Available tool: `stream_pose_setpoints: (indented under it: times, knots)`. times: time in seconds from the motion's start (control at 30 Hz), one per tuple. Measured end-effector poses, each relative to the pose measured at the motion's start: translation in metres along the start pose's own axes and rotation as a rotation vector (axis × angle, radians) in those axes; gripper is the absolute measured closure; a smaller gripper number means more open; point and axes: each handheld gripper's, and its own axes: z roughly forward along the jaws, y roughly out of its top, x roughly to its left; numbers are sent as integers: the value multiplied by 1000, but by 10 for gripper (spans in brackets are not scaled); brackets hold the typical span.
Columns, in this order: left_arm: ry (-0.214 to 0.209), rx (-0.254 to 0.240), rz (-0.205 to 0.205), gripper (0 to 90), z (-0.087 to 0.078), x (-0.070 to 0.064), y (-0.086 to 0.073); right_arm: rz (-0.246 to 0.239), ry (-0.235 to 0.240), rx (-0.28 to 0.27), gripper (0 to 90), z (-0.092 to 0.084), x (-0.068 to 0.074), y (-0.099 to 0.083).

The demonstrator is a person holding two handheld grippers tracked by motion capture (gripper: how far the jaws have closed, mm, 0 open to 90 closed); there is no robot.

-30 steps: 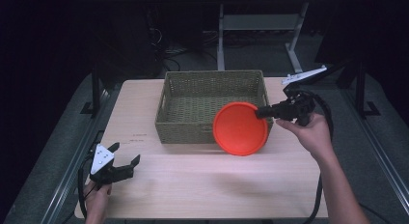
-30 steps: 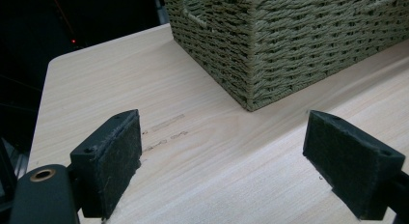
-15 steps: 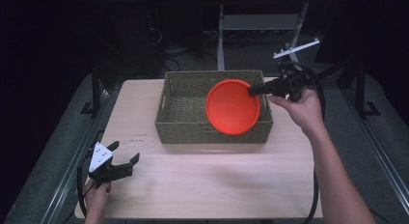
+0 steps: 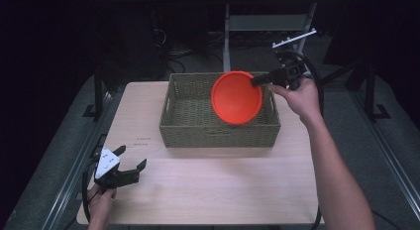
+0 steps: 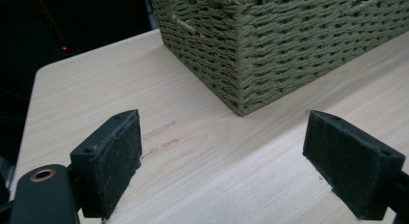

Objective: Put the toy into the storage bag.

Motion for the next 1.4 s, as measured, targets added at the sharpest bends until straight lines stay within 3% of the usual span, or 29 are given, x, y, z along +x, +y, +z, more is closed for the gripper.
stream_pose_setpoints:
  times: [0.1,0.4,0.83,1.23,1.4]
  knots:
    - [-8,-6,-15,130,0,2,0,9,-10,3,822,6,-3,3]
    - [-12,-3,-7,130,1,0,0,52,-15,0,822,16,-18,7]
    - [-17,0,-6,130,5,1,1,157,-49,-8,821,38,-58,-1]
    - [-29,-8,-10,130,3,0,2,207,-68,-9,821,67,-65,-13]
    - [-26,-14,-7,130,4,-2,2,200,-70,1,821,75,-63,-13]
